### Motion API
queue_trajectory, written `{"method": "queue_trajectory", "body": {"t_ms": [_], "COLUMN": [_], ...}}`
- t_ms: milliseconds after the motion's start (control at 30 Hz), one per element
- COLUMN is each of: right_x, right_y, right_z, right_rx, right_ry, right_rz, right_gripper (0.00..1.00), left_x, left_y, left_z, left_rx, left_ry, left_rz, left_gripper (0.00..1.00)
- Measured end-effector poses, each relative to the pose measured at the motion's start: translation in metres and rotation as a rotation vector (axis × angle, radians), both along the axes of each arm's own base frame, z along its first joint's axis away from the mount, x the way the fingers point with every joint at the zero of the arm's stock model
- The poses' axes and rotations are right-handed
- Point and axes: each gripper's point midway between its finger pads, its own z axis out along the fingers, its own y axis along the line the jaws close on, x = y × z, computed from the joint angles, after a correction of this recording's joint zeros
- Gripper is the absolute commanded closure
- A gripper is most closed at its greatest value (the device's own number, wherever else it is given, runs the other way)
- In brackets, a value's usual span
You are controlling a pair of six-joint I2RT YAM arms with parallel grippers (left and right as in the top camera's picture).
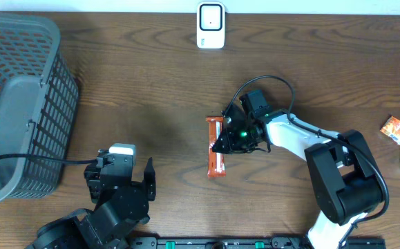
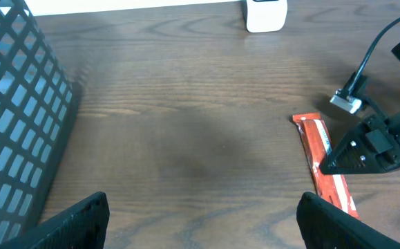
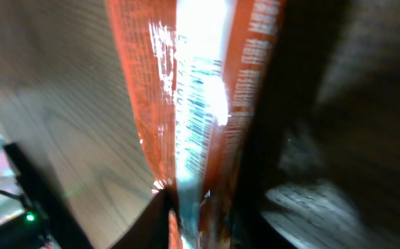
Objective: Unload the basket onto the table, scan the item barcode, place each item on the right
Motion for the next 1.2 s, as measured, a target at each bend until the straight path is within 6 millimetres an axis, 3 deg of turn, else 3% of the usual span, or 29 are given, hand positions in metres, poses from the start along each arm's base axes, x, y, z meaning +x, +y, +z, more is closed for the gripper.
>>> {"method": "queue_trajectory", "body": {"t_ms": [167, 300, 433, 600, 733, 767, 800, 933, 1200], "right_x": [-0.003, -0.005, -0.009, -0.013, -0.017, -0.019, -0.02, -0.026, -0.023], "right_y": [0.002, 0.001, 0.001, 0.003, 0.002, 0.002, 0.001, -0.002, -0.004], "right_z": [-0.001, -0.002, 0.0, 0.002, 0.001, 0.001, 0.0, -0.005, -0.004], "right_rx": [0.014, 0.01, 0.016, 0.025, 0.029, 0.03, 0.033, 0.031, 0.04], "right_ry": [0.017, 0.024, 0.04, 0.055, 0.065, 0.07, 0.079, 0.116, 0.105], "right_rz": [0.004, 0.009, 0.02, 0.03, 0.025, 0.022, 0.018, -0.013, -0.013], "right_gripper": [0.9, 0.79, 0.62, 0.61, 0.65, 0.69, 0.82, 0.98, 0.99], "left_x": [0.0, 0.0, 0.0, 0.0, 0.0, 0.0, 0.0, 0.0, 0.0], "left_y": [-0.001, -0.001, -0.001, -0.001, -0.001, -0.001, -0.001, -0.001, -0.001], "left_z": [-0.001, -0.001, -0.001, -0.001, -0.001, -0.001, -0.001, -0.001, -0.001], "left_rx": [-0.002, -0.002, -0.002, -0.002, -0.002, -0.003, -0.002, -0.002, -0.002], "left_ry": [0.004, 0.004, 0.004, 0.004, 0.004, 0.004, 0.004, 0.005, 0.005], "left_rz": [-0.005, -0.005, -0.005, -0.005, -0.005, -0.005, -0.005, -0.005, -0.005], "left_gripper": [0.13, 0.13, 0.13, 0.13, 0.13, 0.13, 0.13, 0.13, 0.13]}}
